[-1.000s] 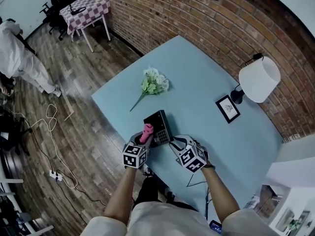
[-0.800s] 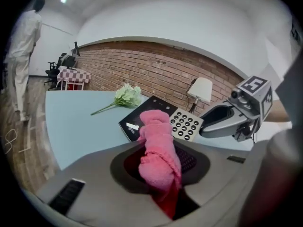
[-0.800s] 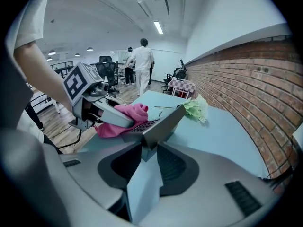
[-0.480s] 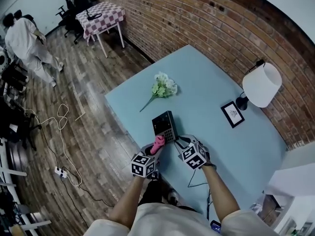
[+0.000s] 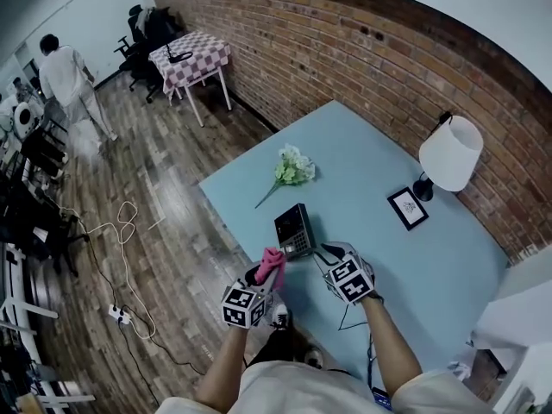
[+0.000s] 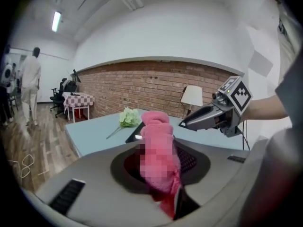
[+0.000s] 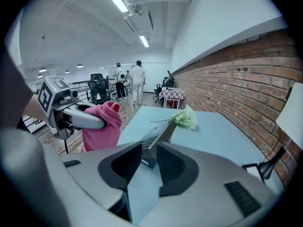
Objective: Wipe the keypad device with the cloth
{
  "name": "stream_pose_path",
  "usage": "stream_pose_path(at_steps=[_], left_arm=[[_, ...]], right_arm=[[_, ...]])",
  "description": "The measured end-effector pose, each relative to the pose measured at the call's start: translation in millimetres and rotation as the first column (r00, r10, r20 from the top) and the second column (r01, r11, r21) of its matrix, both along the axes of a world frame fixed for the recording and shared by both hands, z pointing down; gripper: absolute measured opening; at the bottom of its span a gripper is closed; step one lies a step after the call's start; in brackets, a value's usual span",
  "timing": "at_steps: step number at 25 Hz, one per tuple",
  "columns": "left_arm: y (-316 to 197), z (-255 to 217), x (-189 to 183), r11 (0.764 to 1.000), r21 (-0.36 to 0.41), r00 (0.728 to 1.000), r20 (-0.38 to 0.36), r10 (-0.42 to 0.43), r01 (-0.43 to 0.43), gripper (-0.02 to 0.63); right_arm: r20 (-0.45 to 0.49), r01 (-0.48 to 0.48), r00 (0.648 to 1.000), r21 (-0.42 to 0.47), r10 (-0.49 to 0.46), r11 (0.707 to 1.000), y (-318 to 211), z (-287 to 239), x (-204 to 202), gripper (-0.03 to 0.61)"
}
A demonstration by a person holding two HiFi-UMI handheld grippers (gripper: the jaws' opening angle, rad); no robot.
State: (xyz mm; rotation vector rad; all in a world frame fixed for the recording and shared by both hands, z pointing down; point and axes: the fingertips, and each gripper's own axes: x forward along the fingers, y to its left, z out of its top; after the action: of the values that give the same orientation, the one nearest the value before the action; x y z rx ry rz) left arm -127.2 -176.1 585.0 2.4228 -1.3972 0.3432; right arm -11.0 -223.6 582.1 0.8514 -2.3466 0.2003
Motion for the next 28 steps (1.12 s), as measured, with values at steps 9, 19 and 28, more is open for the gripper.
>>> stream_pose_path(at_steps=[9, 19, 28], left_arm=[[28, -123, -26, 0.974, 0.178, 0.983, 0.093, -0.161, 0.142, 0.132], [94, -232, 11, 0.925, 0.359, 0.969, 0.159, -0.192, 0.124, 0.132], [143, -286, 44, 0.895, 0.436, 0.963, 0.185, -0.194, 0.096, 0.132]], right_arm=[[0.195, -0.065, 0.979, 0.057, 0.053, 0.996, 39, -100, 7, 0.093], [0.369, -0.064, 0.929, 0.207, -0.017, 0.976, 110, -230, 27, 0.025], [0.387, -0.041, 0.917, 0.321, -0.092, 0.946, 165, -291, 49, 0.014]])
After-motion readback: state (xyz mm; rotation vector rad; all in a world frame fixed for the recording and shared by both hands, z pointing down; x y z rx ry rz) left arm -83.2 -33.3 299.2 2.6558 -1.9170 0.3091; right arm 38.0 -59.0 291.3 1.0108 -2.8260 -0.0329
